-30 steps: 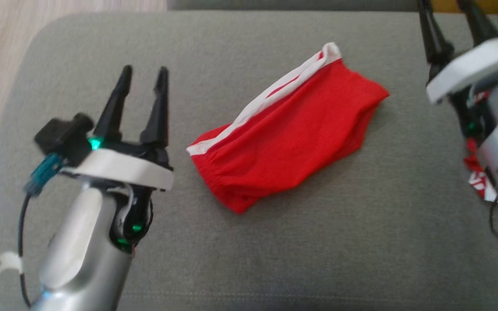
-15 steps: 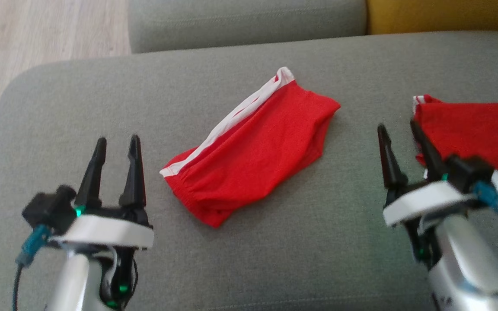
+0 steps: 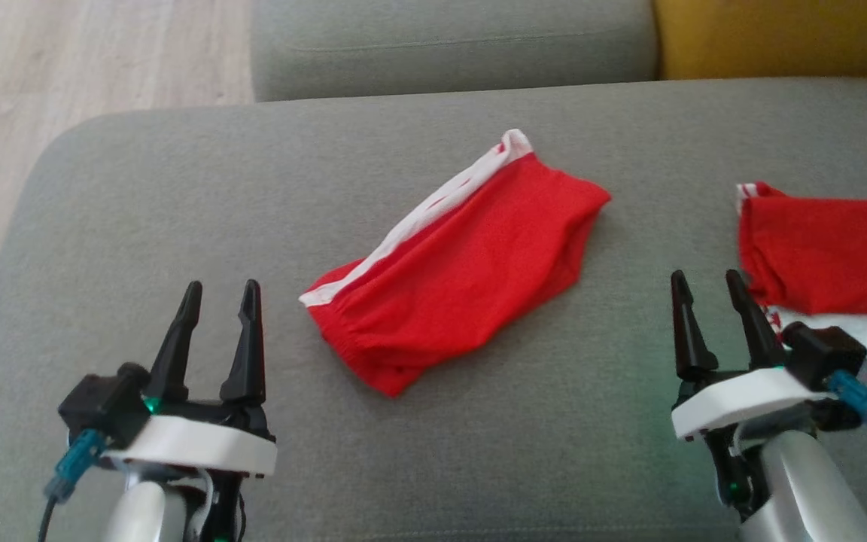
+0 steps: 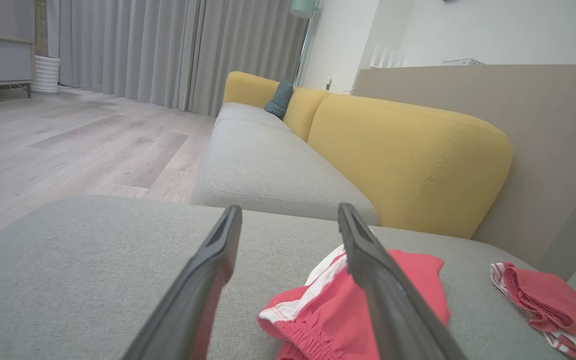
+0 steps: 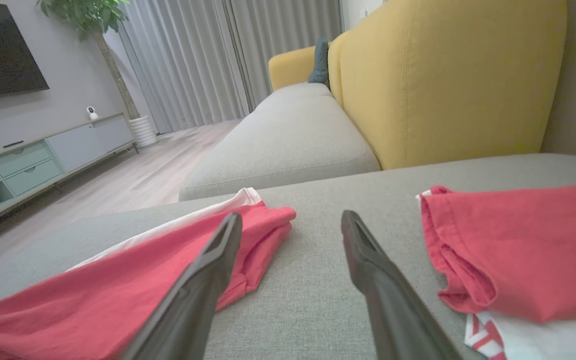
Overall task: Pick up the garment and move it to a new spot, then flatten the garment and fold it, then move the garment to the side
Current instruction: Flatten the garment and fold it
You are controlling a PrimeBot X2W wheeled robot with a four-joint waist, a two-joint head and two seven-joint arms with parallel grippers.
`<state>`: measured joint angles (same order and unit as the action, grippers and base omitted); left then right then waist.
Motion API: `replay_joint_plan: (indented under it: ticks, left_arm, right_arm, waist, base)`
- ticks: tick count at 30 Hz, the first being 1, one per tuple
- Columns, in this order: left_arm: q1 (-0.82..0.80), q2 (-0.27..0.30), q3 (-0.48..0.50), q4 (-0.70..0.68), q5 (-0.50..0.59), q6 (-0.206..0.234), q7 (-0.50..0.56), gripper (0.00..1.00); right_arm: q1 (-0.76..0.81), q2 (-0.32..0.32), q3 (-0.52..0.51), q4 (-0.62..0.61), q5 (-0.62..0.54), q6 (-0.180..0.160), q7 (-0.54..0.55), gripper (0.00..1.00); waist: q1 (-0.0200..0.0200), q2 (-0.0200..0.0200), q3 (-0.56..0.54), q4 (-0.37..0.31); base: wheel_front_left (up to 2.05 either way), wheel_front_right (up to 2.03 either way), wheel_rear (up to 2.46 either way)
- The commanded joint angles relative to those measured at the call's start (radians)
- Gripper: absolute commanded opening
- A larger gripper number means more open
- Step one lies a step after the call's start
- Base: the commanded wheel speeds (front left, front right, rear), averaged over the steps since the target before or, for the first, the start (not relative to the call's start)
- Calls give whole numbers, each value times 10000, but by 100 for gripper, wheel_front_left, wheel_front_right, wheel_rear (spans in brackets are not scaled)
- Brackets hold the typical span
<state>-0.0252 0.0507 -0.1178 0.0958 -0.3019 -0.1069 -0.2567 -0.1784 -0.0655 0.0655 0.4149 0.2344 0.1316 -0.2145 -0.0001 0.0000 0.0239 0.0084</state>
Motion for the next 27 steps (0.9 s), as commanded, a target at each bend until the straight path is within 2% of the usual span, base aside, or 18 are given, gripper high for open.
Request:
replay_joint_plan:
  ticks: [1,9,15,21,27]
  left_arm:
    - [-507,1,238,-329,-5,-31,-51,100]
    - [-791,-3,-118,-207,-242,-4,-51,100]
    - [-1214,-4,-333,-111,-413,-27,-51,100]
    - [-1543,-4,-457,57,-580,36,-51,100]
    - [-1663,-4,-350,66,-506,-27,-51,100]
  right_arm:
    - [-327,109,137,-265,237,-9,131,100]
    - [-1404,149,-84,310,3201,-9,1560,100]
    - [-2797,151,-992,1717,4328,-9,2552,100]
    - [-4139,151,-1957,3506,4633,-9,3249,100]
    - [-5211,152,-3153,5395,3801,-9,3350,100]
  waist:
    - [1,0,69,274]
    - [1,0,962,1231]
    - [1,0,1687,1972]
    - [1,0,2111,2561]
    - [1,0,2271,2911]
  base:
    - [0,0,0]
    - [0,0,0]
    - [0,0,0]
    - [0,0,0]
    - [0,0,0]
